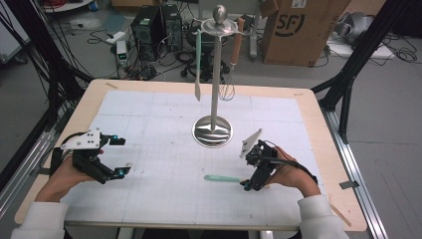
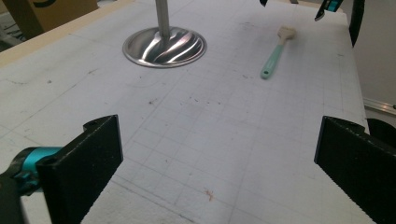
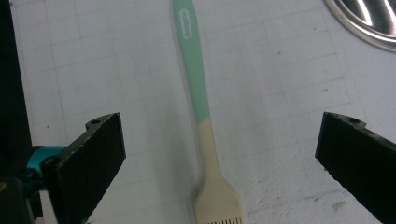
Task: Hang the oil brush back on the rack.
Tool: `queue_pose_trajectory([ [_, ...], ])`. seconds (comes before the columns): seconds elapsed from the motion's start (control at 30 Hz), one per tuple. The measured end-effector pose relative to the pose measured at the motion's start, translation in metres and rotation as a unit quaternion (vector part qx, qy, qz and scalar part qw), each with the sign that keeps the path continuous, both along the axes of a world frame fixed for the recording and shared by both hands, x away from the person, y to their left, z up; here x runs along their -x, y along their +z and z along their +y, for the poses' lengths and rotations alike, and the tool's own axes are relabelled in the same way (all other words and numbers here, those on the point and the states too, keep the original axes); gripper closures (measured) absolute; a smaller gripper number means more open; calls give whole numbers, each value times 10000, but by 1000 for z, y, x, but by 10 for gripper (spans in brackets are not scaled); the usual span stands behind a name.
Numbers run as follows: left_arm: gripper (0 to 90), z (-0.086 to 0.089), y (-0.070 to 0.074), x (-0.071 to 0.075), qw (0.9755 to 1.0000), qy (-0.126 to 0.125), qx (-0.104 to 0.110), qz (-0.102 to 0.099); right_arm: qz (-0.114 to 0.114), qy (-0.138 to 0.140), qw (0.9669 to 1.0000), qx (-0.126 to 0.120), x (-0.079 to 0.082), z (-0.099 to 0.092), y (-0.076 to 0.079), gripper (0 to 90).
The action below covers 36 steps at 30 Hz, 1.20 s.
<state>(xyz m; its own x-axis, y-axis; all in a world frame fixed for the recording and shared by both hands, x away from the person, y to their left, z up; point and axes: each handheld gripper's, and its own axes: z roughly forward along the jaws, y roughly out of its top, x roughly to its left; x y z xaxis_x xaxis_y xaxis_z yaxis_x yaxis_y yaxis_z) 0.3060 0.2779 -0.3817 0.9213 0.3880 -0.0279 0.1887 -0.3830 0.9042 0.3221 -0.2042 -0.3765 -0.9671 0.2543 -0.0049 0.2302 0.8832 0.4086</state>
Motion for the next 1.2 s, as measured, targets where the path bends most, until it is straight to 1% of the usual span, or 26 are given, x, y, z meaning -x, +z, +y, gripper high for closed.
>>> queue_pose_trajectory([
  [0.17, 17, 0, 0, 0, 10000, -7, 4, 0, 21, 26, 9997, 250, 0, 4, -6, 3],
  [0.37, 17, 1, 0, 0, 10000, -11, 43, 21, 76, 98, 9994, 334, -1, 10, -11, 3],
  [0.5, 17, 0, 0, 0, 10000, -23, 57, 29, 168, 176, 9988, 415, -2, 13, -16, 3],
  [0.6, 17, 1, 0, 0, 10000, -28, 50, 28, 185, 225, 9980, 565, -3, 14, -21, 4],
  [0.67, 17, 2, -1, -1, 10000, -7, 80, 44, 208, 228, 9975, 632, -3, 14, -23, 42],
  [0.8, 17, 2, -2, -1, 9999, -4, 90, 68, 293, 207, 9971, 675, -6, 12, -25, 59],
  [0.83, 17, 2, -2, -1, 9999, -6, 85, 63, 324, 202, 9968, 697, -6, 12, -25, 91],
  [0.87, 17, 2, -2, -1, 9999, -9, 80, 68, 345, 222, 9966, 711, -6, 12, -25, 151],
  [0.93, 17, 2, -2, -2, 10000, 4, 65, 68, 296, 201, 9964, 768, -6, 12, -26, 184],
  [1.0, 17, 2, -3, -2, 9999, 26, 76, 83, 359, 176, 9957, 841, -6, 12, -27, 251],
  [1.07, 17, 2, -3, -2, 10000, 11, 64, 71, 395, 221, 9947, 919, -7, 13, -29, 294],
  [1.13, 17, 1, -3, -2, 10000, 5, 66, 69, 431, 221, 9944, 943, -6, 14, -30, 341],
  [1.2, 17, 1, -3, -1, 9999, 0, 59, 82, 470, 265, 9939, 963, -7, 14, -30, 414],
])
